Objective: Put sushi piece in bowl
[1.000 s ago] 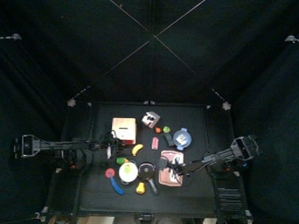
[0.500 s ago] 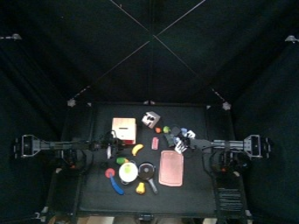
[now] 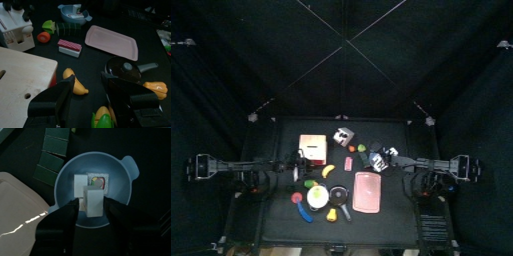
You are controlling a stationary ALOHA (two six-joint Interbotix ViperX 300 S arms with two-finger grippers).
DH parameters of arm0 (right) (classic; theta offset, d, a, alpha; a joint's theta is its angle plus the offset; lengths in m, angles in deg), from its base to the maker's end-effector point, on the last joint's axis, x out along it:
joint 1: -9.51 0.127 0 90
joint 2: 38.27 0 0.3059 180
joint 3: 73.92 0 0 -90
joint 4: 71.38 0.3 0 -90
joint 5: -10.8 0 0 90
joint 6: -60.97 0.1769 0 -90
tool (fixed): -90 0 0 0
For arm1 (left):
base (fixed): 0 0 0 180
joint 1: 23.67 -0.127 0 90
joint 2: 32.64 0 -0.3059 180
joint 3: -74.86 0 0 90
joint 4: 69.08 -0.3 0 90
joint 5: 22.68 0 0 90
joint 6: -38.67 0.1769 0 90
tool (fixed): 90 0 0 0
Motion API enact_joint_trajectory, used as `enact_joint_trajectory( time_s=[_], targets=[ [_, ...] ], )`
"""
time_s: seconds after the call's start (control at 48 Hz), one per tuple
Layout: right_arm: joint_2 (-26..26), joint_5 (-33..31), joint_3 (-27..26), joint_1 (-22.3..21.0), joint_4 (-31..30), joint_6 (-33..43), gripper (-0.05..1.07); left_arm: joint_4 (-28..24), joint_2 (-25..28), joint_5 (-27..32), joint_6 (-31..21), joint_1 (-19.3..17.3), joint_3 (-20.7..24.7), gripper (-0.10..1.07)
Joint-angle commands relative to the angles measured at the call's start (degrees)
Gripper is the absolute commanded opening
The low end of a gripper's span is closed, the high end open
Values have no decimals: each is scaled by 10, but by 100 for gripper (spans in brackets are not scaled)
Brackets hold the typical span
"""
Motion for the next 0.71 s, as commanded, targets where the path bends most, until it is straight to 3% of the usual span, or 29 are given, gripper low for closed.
enact_joint_trajectory(
  time_s=[0.0,0.188,0.688],
  targets=[
    [13,4,-6,-8,-1,1,86,1,0,-2,0,0,7,84],
    [16,4,-10,-11,-3,1,95,1,0,-2,0,0,7,84],
    [51,-3,-4,-29,-8,1,95,1,0,-2,0,0,7,84]
  ],
)
